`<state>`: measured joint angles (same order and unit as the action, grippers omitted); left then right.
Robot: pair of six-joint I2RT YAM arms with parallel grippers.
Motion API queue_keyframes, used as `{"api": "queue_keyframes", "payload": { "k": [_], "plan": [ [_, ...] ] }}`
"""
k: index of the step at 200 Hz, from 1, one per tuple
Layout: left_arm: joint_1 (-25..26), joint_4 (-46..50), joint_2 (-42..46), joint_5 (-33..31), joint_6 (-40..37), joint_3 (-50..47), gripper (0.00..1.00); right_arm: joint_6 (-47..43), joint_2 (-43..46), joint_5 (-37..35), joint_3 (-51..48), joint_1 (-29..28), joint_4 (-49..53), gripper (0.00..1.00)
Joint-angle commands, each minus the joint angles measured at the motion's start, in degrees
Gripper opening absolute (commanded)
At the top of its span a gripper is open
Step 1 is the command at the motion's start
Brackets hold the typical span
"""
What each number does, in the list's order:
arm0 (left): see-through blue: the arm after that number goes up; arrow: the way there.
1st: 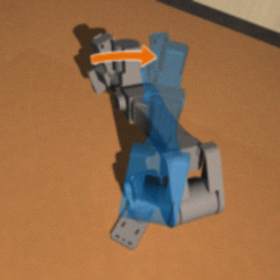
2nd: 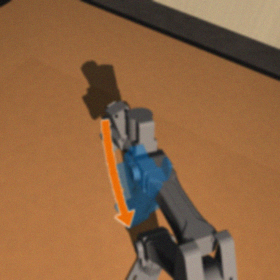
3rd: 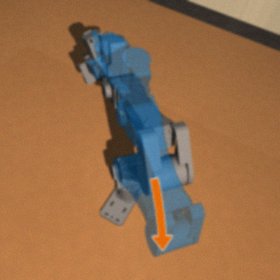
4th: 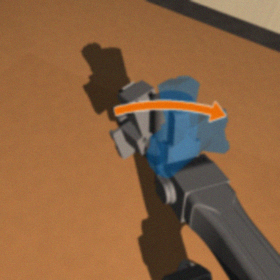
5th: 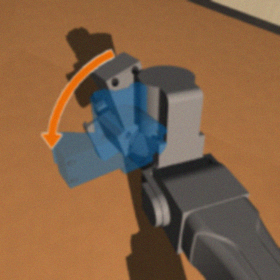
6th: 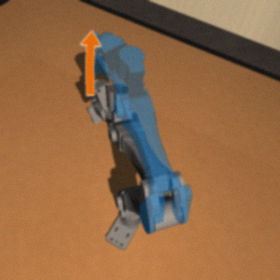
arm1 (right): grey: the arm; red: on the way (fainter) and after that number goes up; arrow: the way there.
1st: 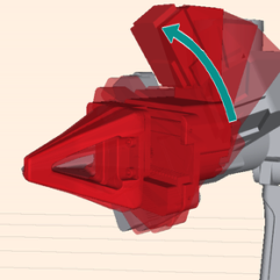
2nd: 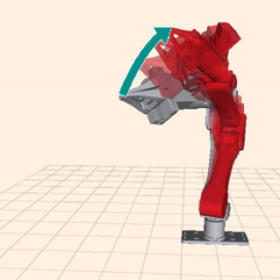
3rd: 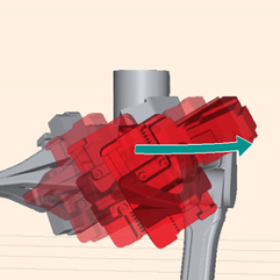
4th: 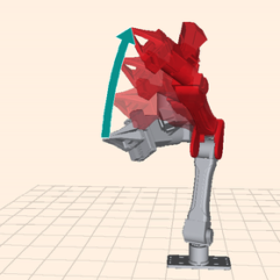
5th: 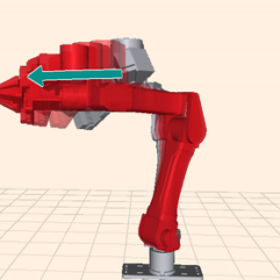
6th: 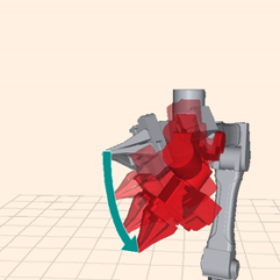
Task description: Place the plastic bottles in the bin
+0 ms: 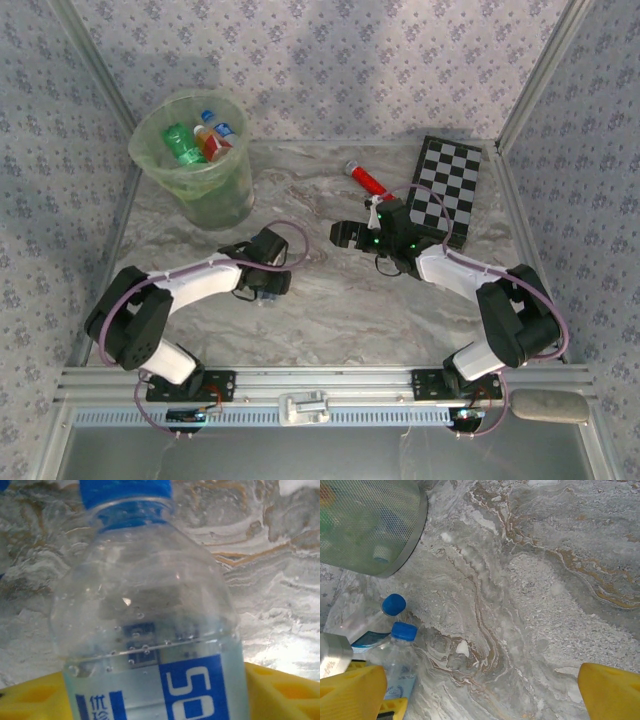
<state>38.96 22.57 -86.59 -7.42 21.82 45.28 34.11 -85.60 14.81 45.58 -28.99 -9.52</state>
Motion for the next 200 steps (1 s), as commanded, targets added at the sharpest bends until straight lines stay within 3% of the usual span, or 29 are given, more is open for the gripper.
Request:
{"api": "queue_keyframes", "payload": {
  "k": [1, 36, 83, 132, 167, 200],
  "plan": [
    [1.7, 3.0, -1.7, -3.4, -1.3, 2.3, 0.59, 0.1, 1.3, -0.1, 0.7, 0.3, 0.5, 1.0],
    [3.7, 2.5, -2.1, -4.8, -0.5, 2.8, 0.5, 0.2, 0.8, 0.0, 0.5, 0.4, 0.2, 1.0],
    [4.0, 2.9, -0.1, -5.7, -0.1, 4.6, 0.48, 0.3, 0.6, 0.1, 0.2, 0.7, -0.1, 1.0],
    [3.7, 0.9, 9.0, -6.6, -1.5, 10.6, 0.49, 0.9, 0.0, 0.3, -0.1, 0.9, -1.2, 1.0],
    [1.1, -5.0, 12.5, -6.8, -5.5, 16.0, 0.49, 1.4, -1.1, 1.6, -0.1, 0.8, -3.2, 1.0],
    [-4.6, -8.1, 13.4, -2.5, -9.1, 22.3, 0.5, 2.7, -0.7, 1.8, -0.1, 0.8, -2.8, 1.0]
  ]
}}
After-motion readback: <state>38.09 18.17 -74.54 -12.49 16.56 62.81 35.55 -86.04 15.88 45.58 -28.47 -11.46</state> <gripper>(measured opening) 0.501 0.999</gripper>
